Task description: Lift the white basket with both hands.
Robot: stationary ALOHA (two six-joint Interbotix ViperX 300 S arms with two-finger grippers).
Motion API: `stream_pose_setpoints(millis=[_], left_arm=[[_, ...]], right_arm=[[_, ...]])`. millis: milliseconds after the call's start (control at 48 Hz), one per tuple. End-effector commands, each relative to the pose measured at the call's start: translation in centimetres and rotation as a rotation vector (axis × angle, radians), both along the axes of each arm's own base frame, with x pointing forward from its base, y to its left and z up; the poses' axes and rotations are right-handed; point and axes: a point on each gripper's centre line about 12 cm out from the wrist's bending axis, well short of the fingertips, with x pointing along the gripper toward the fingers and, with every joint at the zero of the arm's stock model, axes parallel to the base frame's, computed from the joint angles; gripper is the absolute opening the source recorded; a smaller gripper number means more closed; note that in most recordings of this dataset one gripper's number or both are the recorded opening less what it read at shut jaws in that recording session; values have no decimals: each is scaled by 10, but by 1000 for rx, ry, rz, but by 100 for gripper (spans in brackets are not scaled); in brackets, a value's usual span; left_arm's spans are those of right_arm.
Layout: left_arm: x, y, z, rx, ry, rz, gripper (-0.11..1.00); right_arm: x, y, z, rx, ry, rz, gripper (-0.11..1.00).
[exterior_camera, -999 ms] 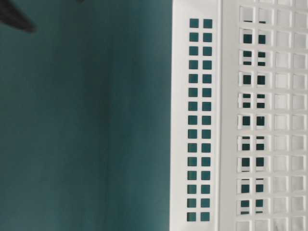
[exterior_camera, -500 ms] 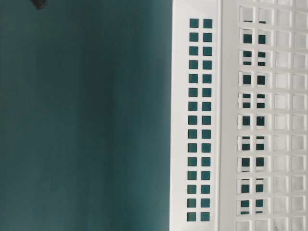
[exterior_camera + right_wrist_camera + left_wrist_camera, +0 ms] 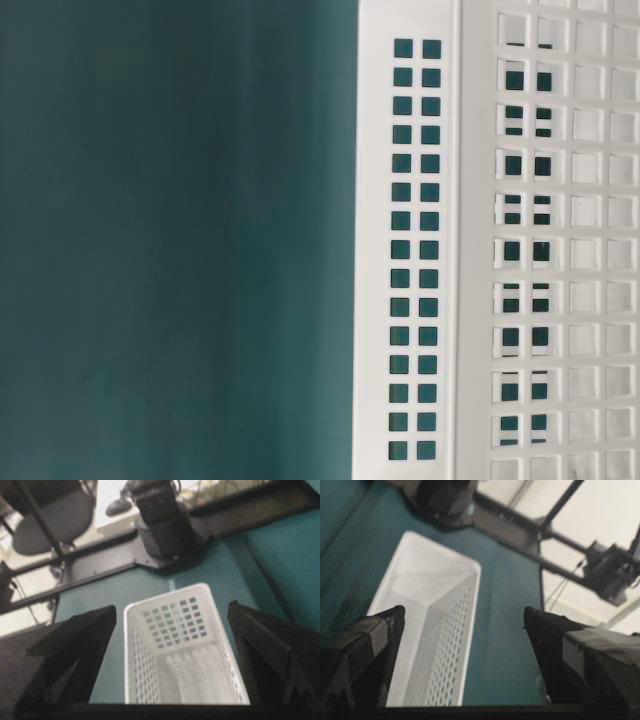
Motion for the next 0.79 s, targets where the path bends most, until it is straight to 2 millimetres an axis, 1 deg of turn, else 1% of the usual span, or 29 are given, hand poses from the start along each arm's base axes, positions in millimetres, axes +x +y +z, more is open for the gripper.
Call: stream_pose_setpoints(millis=[0,167,333,541,770], left_arm=[[-3,-1,4,6,-22,-6,97],[-5,-1,-3,6,-11,-8,97],[-5,-2,-4,4,-11,-12,97],[-9,-3,0,5,-31,-20,97],[-12,-3,-1,7,-37,-20,97]], right_arm=[[-6,1,5,-7,-30,7,96],[-18,0,5,-5,-52,5,96],[-25,0,3,-5,-62,5,96],[-26,0,1,-7,-57,4,96],[-26,0,1,-8,-57,4,96]])
